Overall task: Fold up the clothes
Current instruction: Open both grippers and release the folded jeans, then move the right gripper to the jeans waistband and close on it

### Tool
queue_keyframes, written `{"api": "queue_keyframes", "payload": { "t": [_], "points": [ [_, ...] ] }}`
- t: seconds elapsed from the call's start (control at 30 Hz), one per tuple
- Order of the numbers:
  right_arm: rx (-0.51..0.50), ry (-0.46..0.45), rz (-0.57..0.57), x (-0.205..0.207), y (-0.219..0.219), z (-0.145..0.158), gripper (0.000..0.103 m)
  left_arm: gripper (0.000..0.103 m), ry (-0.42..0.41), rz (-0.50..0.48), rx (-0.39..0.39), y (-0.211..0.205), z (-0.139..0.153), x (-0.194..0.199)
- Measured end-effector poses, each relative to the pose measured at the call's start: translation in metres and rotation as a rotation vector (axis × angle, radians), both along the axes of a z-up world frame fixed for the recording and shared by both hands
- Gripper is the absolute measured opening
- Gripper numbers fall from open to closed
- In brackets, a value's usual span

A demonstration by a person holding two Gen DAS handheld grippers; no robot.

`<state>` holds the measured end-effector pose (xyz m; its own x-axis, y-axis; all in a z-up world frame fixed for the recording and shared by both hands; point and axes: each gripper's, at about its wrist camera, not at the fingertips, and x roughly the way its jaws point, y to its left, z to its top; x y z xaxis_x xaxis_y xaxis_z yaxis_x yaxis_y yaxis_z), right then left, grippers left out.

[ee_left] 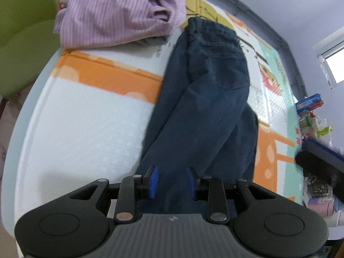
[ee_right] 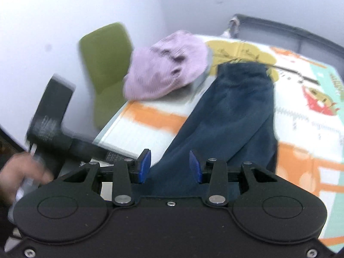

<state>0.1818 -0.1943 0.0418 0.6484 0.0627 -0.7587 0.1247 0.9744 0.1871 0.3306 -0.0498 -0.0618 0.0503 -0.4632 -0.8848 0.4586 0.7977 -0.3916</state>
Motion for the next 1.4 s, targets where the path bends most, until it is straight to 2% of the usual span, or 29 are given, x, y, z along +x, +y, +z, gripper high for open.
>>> {"api": "queue_keyframes", "payload": {
  "t": [0.17,0.27,0.5,0.73,0.83,1.03,1.3,1.4],
  "points": [
    [-0.025,-0.002,-0.046,0.045,-0.036,0.007,0.038,0.032,0.002,0.018,-0.031,-0.017,-0.003,0.006],
    [-0.029,0.014,-0.044,0.068,-0.048,0.002,0.039,0.032,-0.006,0.042,-0.046,-0.024,-0.011,0.01],
    [-0.003,0.075,-0.027,0.146,-0.071,-0.048,0.039,0.032,-0.059,0.087,-0.061,-0.039,-0.035,0.016],
    [0.025,0.155,-0.001,0.217,-0.084,-0.102,0.038,0.032,-0.096,0.135,-0.118,-0.043,-0.052,0.023],
    [0.001,0.183,0.0,0.243,-0.086,-0.125,0.038,0.032,-0.119,0.131,-0.142,-0.047,-0.055,0.022],
    [-0.026,0.236,-0.007,0.276,-0.09,-0.161,0.038,0.032,-0.132,0.122,-0.171,-0.057,-0.064,0.022],
    [-0.099,0.314,-0.019,0.294,-0.095,-0.198,0.037,0.032,-0.117,0.125,-0.167,-0.063,-0.077,0.027],
    [-0.097,0.34,-0.027,0.296,-0.098,-0.209,0.032,0.031,-0.096,0.128,-0.159,-0.064,-0.084,0.03]
  ]
}}
